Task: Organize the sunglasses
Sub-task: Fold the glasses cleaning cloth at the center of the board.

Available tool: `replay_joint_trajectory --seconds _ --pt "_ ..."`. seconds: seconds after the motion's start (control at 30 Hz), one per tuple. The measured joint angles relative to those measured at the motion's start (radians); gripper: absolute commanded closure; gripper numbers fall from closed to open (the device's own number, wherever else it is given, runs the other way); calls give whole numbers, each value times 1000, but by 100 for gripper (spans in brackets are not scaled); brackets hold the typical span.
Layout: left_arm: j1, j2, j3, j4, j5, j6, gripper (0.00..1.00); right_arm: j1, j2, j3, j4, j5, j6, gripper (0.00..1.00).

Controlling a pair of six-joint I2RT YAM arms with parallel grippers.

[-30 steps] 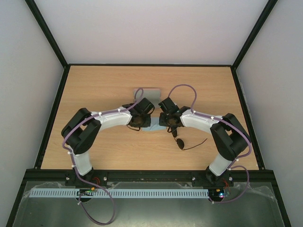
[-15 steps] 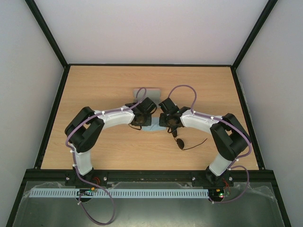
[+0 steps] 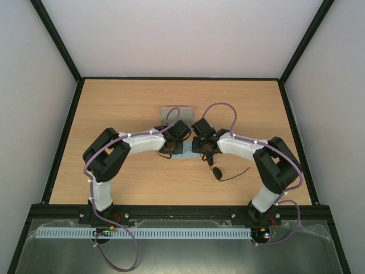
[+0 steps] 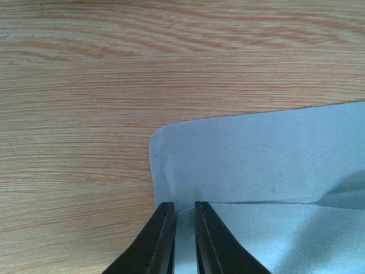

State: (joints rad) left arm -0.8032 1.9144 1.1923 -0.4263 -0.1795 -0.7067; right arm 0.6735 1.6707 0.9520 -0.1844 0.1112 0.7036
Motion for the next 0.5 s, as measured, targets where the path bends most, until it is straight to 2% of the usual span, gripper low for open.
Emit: replay_joint_trajectory --seconds 0.1,0.5 --pt "-2 0 0 -4 -6 3 98 0 0 -2 0 -2 0 99" --pt "-2 0 0 -6 -13 3 98 0 0 -3 5 -6 0 99"
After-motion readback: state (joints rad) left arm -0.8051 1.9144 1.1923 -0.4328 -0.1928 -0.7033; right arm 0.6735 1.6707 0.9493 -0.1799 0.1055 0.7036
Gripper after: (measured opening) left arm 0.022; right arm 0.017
